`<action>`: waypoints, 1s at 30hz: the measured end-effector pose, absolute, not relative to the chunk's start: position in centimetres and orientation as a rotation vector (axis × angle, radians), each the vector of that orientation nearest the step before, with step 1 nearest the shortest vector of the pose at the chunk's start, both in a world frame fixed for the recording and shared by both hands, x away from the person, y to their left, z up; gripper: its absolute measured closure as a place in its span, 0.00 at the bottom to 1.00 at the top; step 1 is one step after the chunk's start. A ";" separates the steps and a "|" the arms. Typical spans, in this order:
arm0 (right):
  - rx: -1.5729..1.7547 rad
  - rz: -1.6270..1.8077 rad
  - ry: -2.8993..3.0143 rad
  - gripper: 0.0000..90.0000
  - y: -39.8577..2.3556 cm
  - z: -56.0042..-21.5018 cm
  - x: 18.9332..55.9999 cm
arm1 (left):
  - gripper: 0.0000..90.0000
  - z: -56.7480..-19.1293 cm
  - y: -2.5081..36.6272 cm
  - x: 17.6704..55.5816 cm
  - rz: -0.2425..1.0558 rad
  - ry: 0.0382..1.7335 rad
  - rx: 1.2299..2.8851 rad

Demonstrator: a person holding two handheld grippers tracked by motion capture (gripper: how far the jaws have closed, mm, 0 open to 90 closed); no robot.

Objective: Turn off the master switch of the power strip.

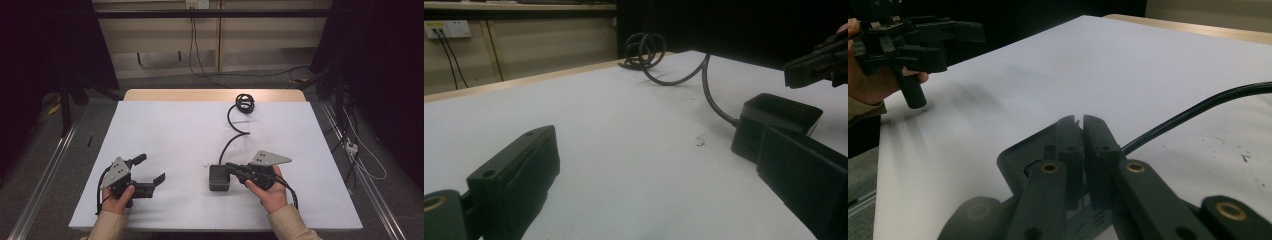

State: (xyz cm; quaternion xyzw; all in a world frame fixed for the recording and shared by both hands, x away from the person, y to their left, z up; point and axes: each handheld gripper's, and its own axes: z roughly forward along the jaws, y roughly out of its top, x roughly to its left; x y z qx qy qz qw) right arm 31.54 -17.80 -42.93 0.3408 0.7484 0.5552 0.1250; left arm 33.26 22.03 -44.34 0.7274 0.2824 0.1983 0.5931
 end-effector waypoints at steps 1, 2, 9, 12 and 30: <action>0.994 1.618 2.182 0.97 -17.8 -42.9 31.6 | 0.04 -44.3 22.0 33.3 0.462 0.656 1.693; 0.995 1.617 2.182 0.97 -17.8 -42.9 31.6 | 0.04 -44.3 22.0 33.3 0.461 0.657 1.691; 1.005 1.619 2.186 0.98 -17.7 -43.0 31.7 | 0.04 -44.4 22.0 33.2 0.457 0.659 1.686; 1.004 1.618 2.190 0.98 -17.7 -43.0 31.7 | 0.04 -44.4 22.0 33.3 0.461 0.657 1.693; 0.998 1.625 2.215 1.00 -17.4 -42.9 31.6 | 0.04 -44.4 22.0 33.3 0.457 0.660 1.686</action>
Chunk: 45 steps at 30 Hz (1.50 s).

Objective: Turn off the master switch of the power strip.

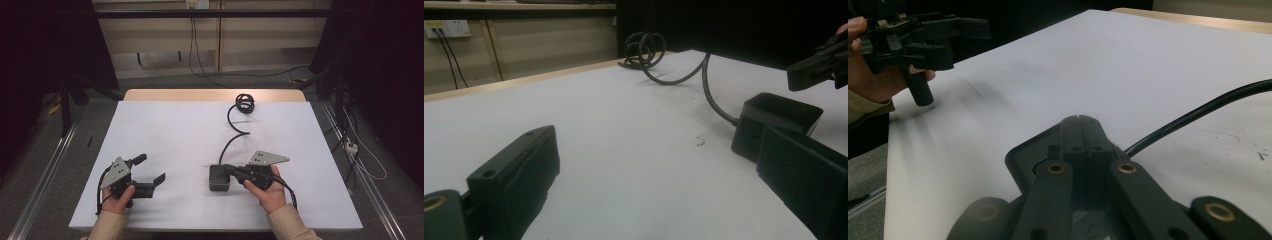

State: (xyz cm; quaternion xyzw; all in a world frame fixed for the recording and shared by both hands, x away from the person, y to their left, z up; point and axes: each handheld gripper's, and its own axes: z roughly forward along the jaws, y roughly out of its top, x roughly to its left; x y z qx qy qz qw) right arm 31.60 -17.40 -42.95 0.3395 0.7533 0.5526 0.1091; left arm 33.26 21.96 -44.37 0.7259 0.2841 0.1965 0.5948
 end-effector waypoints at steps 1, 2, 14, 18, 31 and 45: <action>0.997 1.625 2.218 1.00 -17.4 -42.9 31.6 | 0.04 -44.4 22.0 33.3 0.457 0.660 1.687; 0.995 1.624 2.221 1.00 -17.3 -42.9 31.6 | 0.04 -44.4 21.9 33.2 0.456 0.660 1.686; 0.996 1.635 2.267 1.00 -17.0 -43.0 31.6 | 0.04 -44.4 22.0 33.3 0.456 0.658 1.687; 1.001 1.636 2.281 1.00 -16.9 -43.0 31.6 | 0.04 -44.4 22.0 33.3 0.457 0.658 1.687; 0.983 1.604 2.344 1.00 -16.2 -43.1 31.6 | 0.04 -44.4 22.0 33.2 0.456 0.662 1.688; 0.956 1.571 2.352 1.00 -16.0 -43.1 31.5 | 0.04 -44.4 21.9 33.2 0.454 0.665 1.683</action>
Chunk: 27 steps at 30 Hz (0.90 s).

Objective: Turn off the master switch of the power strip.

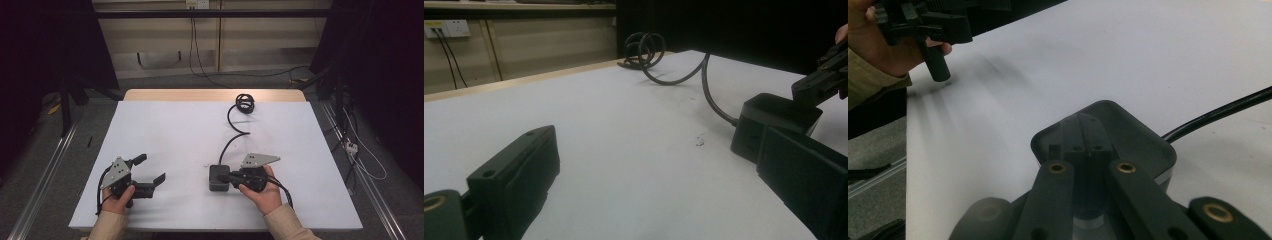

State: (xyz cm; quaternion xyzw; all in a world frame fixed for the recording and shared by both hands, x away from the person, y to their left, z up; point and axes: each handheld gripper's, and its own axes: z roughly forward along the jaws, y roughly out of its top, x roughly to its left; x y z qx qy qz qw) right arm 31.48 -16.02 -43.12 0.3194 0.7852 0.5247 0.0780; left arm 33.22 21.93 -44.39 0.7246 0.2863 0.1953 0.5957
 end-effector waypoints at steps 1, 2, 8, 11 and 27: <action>0.950 1.569 2.351 1.00 -16.0 -43.1 31.5 | 0.04 -44.4 22.0 33.2 0.455 0.664 1.684; 0.945 1.569 2.350 1.00 -16.0 -43.1 31.4 | 0.04 -44.4 21.9 33.2 0.453 0.665 1.683; 0.946 1.565 2.345 1.00 -16.0 -43.2 31.3 | 0.04 -44.4 21.9 33.2 0.453 0.667 1.684; 0.950 1.561 2.343 1.00 -15.9 -43.1 31.3 | 0.04 -44.4 21.9 33.2 0.454 0.666 1.685; 0.962 1.560 2.349 1.00 -15.9 -43.2 31.3 | 0.04 -44.4 21.9 33.2 0.453 0.665 1.686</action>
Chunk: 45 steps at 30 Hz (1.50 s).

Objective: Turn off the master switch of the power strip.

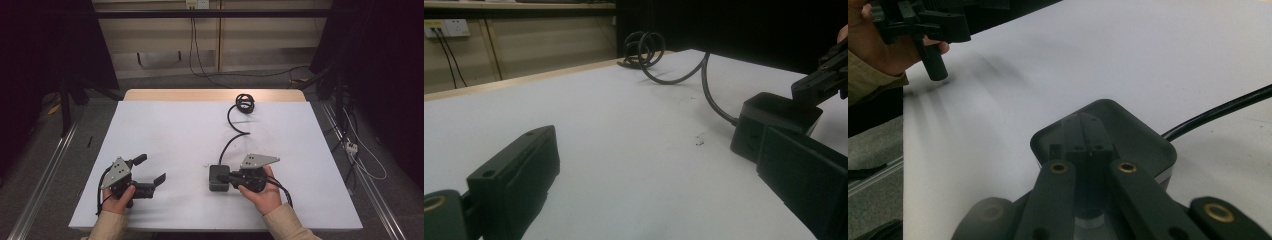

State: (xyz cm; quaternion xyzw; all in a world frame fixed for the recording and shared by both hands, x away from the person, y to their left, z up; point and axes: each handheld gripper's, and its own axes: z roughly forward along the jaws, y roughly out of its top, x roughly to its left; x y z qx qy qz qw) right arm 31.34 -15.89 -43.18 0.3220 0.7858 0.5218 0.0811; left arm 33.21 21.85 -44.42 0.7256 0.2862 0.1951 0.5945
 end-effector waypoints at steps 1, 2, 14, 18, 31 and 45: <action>0.960 1.557 2.351 1.00 -15.9 -43.2 31.3 | 0.04 -44.4 21.9 33.2 0.456 0.661 1.689; 0.960 1.554 2.350 1.00 -15.8 -43.2 31.3 | 0.04 -44.4 21.9 33.2 0.456 0.661 1.688; 0.957 1.561 2.343 1.00 -15.9 -43.3 31.3 | 0.04 -44.4 21.9 33.2 0.454 0.666 1.685; 0.956 1.566 2.340 1.00 -15.9 -43.3 31.3 | 0.04 -44.4 21.9 33.2 0.455 0.664 1.684; 0.962 1.579 2.343 1.00 -16.0 -43.3 31.2 | 0.04 -44.3 22.0 33.3 0.459 0.657 1.690; 0.964 1.584 2.334 1.00 -16.0 -43.4 31.3 | 0.04 -44.3 22.0 33.3 0.458 0.658 1.686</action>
